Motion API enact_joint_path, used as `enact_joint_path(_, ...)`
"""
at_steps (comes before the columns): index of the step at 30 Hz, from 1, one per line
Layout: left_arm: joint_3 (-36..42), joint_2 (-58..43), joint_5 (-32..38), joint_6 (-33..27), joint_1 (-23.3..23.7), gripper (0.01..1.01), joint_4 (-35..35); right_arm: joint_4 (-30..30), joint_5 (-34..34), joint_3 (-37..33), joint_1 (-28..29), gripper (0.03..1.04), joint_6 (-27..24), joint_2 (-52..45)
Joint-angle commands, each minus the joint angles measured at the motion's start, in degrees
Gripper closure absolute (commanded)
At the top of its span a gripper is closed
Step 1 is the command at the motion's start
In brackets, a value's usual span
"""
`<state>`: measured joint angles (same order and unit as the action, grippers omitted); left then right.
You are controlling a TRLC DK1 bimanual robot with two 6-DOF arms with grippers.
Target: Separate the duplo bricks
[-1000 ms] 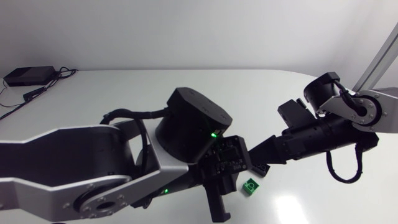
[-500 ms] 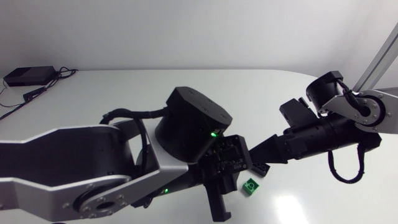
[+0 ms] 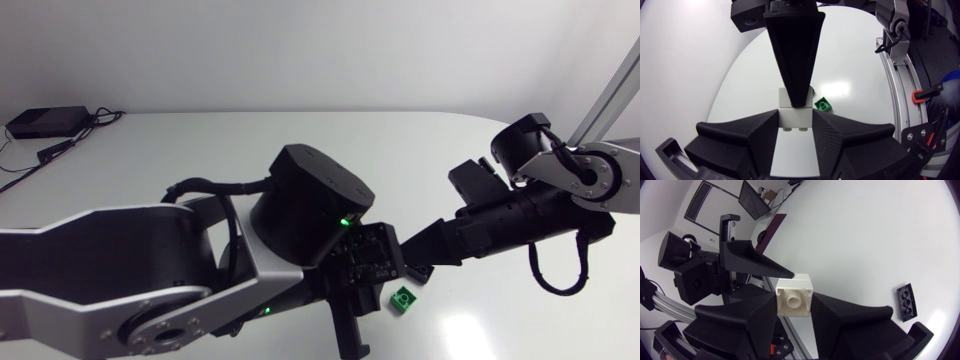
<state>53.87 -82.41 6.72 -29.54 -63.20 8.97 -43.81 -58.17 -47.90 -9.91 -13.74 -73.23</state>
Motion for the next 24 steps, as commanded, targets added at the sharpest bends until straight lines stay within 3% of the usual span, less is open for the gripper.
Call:
enact_joint_path(1, -2.36, 0.5, 0.22, -1.22, -0.52, 0.728, 3.42, 0.13, 3.33, -1.5, 0.6, 0.74, -2.7, 0.72)
enact_joint_path(16, -1.22, 0.5, 0.93, -1.4, 2.91, 0.726, 3.33, 3.56, 6.67, 2.46, 1.91, 0.74, -2.79, 4.85)
enact_joint_path(24, 2.3, 0.85, 8.13, -15.9, 8.62, 0.726, 13.53, 4.26, 8.43, 5.45, 3.41, 0.74, -5.25, 5.2)
